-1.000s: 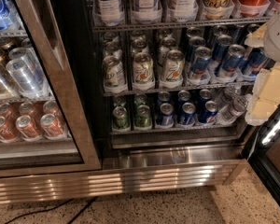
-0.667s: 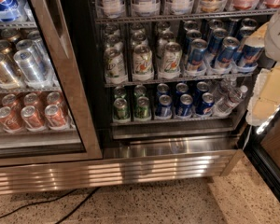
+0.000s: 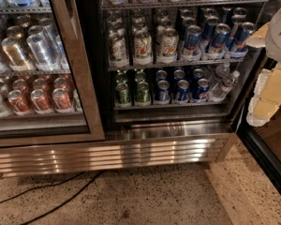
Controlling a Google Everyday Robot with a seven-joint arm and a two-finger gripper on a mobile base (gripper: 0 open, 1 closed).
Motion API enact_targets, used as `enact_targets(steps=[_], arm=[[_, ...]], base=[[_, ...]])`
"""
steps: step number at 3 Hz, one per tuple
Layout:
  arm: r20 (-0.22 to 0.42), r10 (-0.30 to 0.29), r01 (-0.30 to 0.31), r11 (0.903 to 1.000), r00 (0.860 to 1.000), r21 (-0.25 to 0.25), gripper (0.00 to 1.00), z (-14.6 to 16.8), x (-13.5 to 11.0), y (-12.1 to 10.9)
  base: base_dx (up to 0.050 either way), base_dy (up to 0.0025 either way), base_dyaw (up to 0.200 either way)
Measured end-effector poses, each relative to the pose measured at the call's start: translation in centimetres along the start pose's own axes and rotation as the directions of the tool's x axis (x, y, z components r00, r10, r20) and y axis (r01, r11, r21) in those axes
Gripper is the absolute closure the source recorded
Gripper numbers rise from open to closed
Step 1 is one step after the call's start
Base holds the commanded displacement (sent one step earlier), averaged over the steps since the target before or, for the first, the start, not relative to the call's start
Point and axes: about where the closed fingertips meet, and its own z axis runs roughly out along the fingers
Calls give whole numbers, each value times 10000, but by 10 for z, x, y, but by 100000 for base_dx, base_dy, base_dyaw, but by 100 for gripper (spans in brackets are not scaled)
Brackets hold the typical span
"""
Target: Close right fridge door
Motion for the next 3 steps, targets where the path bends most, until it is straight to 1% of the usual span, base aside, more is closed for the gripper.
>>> enact_targets(steps=[3], arm=[[0, 0, 0, 10000, 10000, 0, 0, 0, 0, 0]], base=[[-4999, -1, 9]])
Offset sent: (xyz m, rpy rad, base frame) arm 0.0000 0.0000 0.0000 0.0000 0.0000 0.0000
